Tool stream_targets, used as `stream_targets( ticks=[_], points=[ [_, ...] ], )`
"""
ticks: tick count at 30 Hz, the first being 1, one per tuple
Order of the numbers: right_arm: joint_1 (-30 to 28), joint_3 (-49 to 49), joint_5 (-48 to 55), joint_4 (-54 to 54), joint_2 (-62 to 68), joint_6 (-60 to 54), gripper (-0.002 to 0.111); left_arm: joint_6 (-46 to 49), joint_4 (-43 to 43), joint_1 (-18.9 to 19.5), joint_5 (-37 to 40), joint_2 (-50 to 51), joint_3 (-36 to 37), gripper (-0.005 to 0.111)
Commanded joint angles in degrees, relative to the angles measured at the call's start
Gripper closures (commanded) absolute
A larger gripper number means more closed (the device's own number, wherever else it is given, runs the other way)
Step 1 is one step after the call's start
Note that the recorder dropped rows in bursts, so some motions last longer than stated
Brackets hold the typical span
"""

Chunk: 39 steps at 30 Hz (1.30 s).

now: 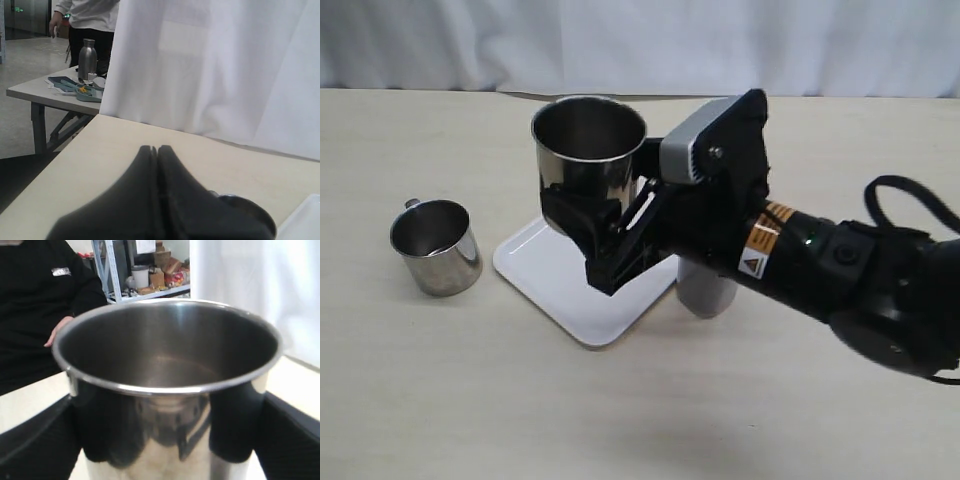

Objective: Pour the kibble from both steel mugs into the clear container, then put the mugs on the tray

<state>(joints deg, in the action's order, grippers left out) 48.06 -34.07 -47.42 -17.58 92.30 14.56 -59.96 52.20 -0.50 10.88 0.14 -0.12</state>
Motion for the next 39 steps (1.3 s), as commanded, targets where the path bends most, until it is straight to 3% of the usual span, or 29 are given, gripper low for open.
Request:
stream_targets(
  ticks=[1, 8, 17, 30, 32, 36, 39],
  points=[
    [2.60, 0.27, -6.12, 6.91, 5.53, -4.35, 0.103, -0.15, 0.08, 0.16, -0.01, -0.14, 0.12, 0.107],
    [4.07, 0.17, -11.09, 11.37, 12.40, -8.51, 0.103, -0.15, 0.08, 0.16, -0.01, -0.14, 0.12, 0.107],
    [4.07, 0.17, -11.49, 11.37, 11.87, -9.56, 0.103, -0.15, 0.08, 0.16, -0.01, -0.14, 0.12, 0.107],
    [3.81, 0.17, -5.45, 10.73, -3.23, -9.85, 0.103, -0.15, 0.08, 0.16, -0.12, -0.14, 0.12, 0.107],
    [2.34, 0.08, -2.96, 10.44, -6.28, -9.85, 0.103, -0.15, 0.08, 0.16, -0.12, -0.14, 0.12, 0.107],
    [-7.36, -3.43, 11.99, 1.49, -13.03, -6.73, 0.103, -0.15, 0.08, 0.16, -0.12, -0.14, 0.12, 0.107],
    [-16.38, -7.54, 15.73, -15.80, -13.98, 5.54, 0.103, -0.15, 0.08, 0.16, -0.12, -0.14, 0.12, 0.107]
  ],
)
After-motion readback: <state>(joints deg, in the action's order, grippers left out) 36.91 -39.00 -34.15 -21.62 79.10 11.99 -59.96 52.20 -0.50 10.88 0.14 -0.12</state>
